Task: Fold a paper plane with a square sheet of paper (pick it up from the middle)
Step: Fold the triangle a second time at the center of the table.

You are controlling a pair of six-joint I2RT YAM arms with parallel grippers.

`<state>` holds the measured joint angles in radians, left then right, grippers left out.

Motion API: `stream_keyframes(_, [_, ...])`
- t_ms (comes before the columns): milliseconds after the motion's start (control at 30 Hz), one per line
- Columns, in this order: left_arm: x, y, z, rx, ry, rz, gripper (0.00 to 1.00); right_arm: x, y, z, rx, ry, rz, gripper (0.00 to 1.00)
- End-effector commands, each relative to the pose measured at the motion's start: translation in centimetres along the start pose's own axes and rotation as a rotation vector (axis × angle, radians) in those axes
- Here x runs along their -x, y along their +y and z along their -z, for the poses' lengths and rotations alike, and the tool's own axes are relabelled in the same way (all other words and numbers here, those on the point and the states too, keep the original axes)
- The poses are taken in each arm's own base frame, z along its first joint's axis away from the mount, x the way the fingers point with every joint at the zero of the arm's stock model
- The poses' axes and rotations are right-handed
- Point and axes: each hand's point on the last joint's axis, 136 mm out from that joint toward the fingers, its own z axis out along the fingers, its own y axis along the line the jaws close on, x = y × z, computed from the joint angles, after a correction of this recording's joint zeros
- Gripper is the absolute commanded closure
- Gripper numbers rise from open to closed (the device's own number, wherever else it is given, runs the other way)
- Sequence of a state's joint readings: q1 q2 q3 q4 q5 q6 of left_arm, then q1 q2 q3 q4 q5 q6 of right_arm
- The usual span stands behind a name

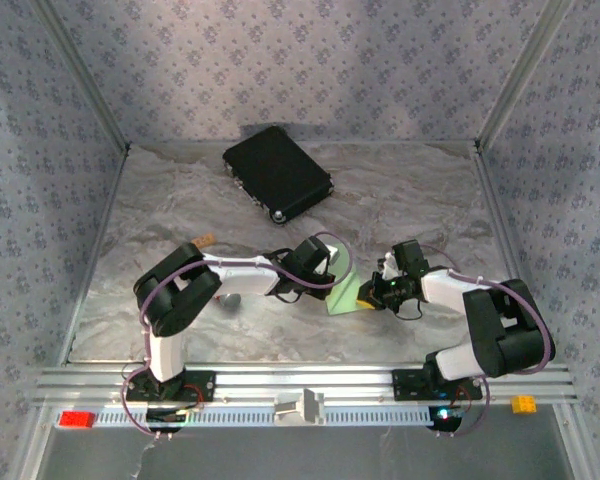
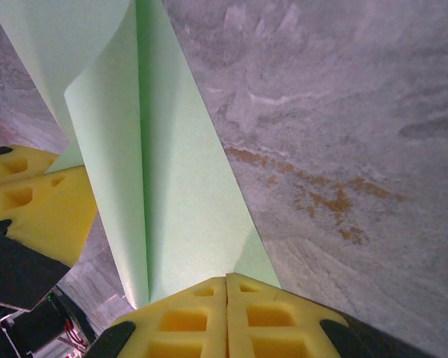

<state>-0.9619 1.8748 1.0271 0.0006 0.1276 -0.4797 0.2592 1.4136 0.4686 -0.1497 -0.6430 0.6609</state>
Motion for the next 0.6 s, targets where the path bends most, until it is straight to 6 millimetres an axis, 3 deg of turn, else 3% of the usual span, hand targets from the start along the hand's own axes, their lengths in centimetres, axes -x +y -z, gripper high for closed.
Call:
stream_keyframes(0, [-0.3,0.4,-0.6,0.006,0.023,-0.009,0.99,0.4,-0.5,0.5,-0.031,-0.026,-0.016,0.91])
stream_keyframes(267, [-0.1,0.4,-0.5,0.011,0.019,-0.012,0.99,1.9,4.9,1.9,0.152,-0.086,0.045,0.96])
stream_keyframes(567, [-0.1,0.3,-0.6,0.009,0.023,-0.015,0.99,2.1,7.1,0.2,0.177,-0.069,0.067,0.98])
